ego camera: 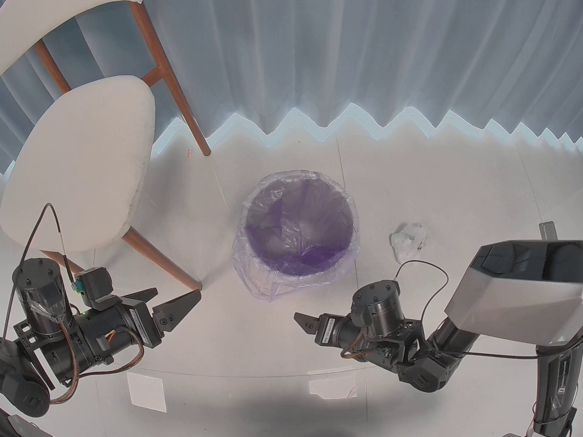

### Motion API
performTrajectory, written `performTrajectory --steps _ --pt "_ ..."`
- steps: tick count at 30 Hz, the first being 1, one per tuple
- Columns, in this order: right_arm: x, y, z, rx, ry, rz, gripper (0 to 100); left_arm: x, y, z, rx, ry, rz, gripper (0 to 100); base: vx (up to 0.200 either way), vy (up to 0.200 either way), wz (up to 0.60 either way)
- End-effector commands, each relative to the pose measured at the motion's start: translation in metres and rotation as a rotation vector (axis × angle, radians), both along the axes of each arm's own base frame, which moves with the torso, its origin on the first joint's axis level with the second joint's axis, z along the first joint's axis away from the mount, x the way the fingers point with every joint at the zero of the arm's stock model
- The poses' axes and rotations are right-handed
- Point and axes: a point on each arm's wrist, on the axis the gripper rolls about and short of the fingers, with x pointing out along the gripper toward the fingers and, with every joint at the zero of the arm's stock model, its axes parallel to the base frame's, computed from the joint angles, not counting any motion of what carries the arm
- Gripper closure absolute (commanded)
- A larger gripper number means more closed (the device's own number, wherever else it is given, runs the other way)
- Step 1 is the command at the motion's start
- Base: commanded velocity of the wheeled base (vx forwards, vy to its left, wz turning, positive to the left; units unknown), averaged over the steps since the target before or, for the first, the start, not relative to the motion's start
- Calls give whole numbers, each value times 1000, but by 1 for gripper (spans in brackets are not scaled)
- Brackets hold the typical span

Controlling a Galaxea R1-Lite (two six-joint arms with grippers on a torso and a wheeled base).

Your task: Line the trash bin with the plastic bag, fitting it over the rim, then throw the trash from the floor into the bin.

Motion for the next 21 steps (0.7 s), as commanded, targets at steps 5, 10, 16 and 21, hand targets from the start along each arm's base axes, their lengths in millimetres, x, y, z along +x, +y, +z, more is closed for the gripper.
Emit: performTrajectory --steps 5,10,16,21 --pt "24 30 -19 5 -4 13 0 -12 4 -6 4 19 -37 0 0 0 0" --pt "36 40 -24 17 -18 11 0 -12 4 -6 3 20 -35 0 0 0 0" --pt "56 58 -33 5 -22 -6 0 -12 5 -5 -3 7 -34 0 0 0 0" --pt "74 68 -36 7 -40 -33 0 -15 7 -7 2 13 -26 0 0 0 0"
